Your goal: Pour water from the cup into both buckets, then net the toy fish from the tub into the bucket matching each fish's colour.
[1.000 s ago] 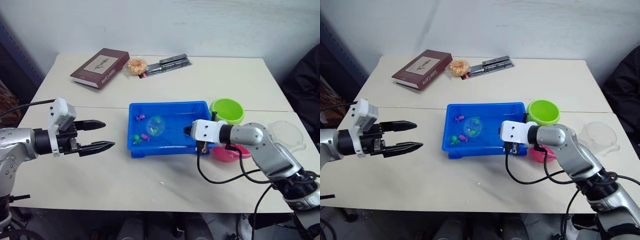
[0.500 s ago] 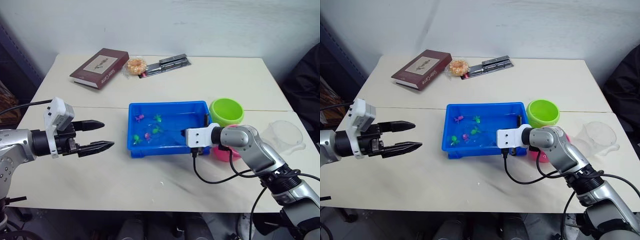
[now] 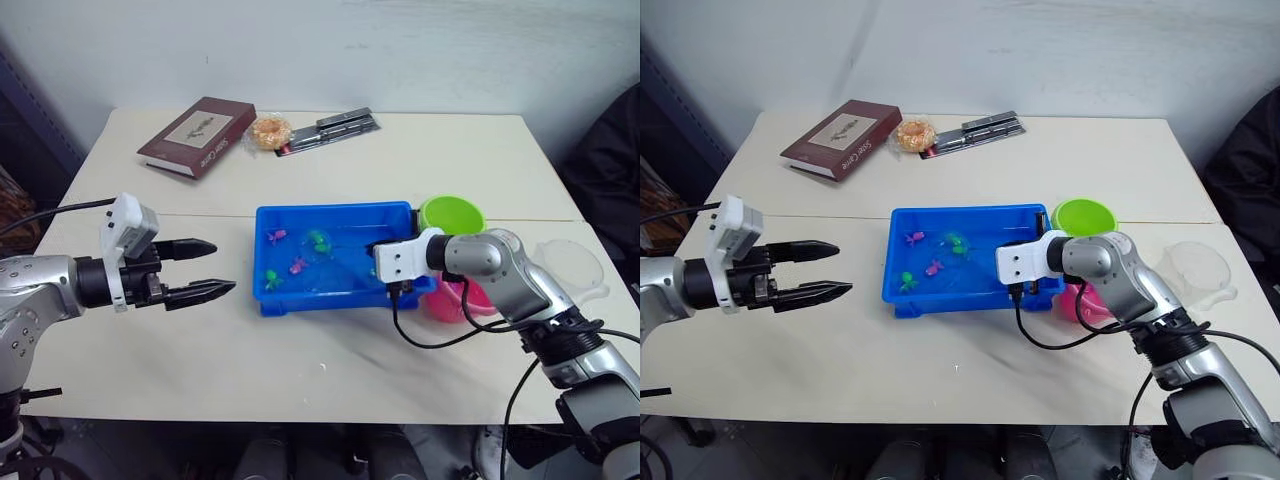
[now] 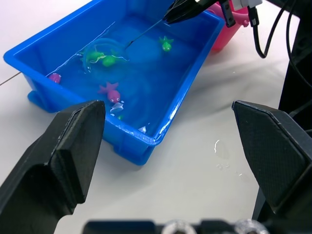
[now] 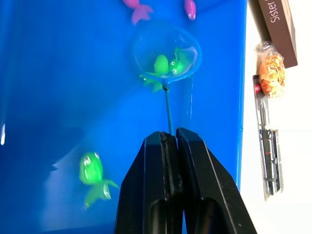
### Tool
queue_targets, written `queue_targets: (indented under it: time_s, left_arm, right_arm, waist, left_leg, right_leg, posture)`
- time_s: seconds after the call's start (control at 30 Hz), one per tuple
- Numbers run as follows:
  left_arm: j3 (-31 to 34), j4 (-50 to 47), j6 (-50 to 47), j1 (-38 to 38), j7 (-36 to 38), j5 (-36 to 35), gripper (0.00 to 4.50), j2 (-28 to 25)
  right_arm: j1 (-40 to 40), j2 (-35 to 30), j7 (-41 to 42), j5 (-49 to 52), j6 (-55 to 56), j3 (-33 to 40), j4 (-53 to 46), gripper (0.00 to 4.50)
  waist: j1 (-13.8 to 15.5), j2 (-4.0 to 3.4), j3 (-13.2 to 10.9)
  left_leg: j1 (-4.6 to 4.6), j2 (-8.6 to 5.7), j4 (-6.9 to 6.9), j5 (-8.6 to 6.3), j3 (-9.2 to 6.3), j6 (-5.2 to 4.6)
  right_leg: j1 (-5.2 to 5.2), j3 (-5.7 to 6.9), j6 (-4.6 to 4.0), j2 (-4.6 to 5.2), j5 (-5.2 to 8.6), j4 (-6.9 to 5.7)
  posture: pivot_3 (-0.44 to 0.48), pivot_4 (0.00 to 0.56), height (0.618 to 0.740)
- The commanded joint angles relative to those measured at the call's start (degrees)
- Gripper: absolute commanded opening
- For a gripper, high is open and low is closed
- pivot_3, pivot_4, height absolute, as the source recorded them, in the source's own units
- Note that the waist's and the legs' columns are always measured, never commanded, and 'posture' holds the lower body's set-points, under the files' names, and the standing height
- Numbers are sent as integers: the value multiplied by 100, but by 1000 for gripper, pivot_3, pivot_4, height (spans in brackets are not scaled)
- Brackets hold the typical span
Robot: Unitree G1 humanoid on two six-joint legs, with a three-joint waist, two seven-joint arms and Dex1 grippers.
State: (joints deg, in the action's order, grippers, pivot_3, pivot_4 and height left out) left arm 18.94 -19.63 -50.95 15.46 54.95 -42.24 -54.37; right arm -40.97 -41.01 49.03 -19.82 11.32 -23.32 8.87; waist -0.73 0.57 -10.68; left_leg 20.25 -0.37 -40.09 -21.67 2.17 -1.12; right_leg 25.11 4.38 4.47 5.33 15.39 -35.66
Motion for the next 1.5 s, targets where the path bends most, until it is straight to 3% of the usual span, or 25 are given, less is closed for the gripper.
queue_targets:
  time_s: [0.03,0.2,0.5,0.87,1.07,1.2,1.3,1.5]
  left_arm:
    - [-109,49,229,120,12,70,4455,-1]
    - [-160,5,299,88,77,49,4455,-53]
    - [-184,91,454,303,-232,89,4455,169]
    - [-299,53,457,359,-121,-97,4455,335]
    - [-790,414,563,1049,179,-96,4455,577]
    - [-1553,1006,908,1748,416,291,4455,1111]
    - [-1785,1410,1015,2131,664,346,4455,1368]
    - [-2042,1569,1033,2558,959,270,4455,1833]
  right_arm:
    - [-24,-74,22,-125,262,61,7,0]
    - [194,-66,144,-104,268,89,-136,0]
    - [669,371,561,691,-1162,429,-795,0]
    - [1365,468,892,2685,-3940,1617,-2415,0]
    - [2162,32,770,3199,-4157,2480,-3254,0]
    - [2985,-393,706,3410,-4093,3514,-3672,0]
    - [3645,-465,961,3832,-3691,4328,-3996,0]
    - [5141,-210,532,3859,-3732,5462,-4623,0]
  waist:
    - [-11,0,0]
    - [-43,0,0]
    - [-79,-1,0]
    - [-50,-1,0]
    - [100,-1,0]
    - [181,-1,0]
    - [215,-1,0]
    - [206,-1,1]
  left_leg:
    - [0,0,0,0,1,0]
    - [0,1,0,1,1,1]
    - [-2,1,-1,2,1,3]
    - [0,1,-1,2,-3,3]
    - [2,-4,0,2,-4,2]
    - [1,-11,-1,5,0,-4]
    - [2,-13,1,6,7,-6]
    - [-6,-9,1,6,12,-6]
  right_leg:
    - [0,-1,0,0,0,0]
    - [0,0,0,0,0,-2]
    - [0,-1,0,-1,0,-10]
    - [0,0,0,1,0,-9]
    - [-1,4,1,1,0,-4]
    - [-5,3,5,2,-3,-5]
    - [-5,1,8,-4,-4,-4]
    - [-11,-5,8,-12,-4,-6]
  posture:
    - [0,150,740]
    - [0,150,740]
    - [0,150,740]
    - [0,150,740]
    - [0,150,740]
    - [0,150,740]
    - [0,150,740]
    - [0,150,740]
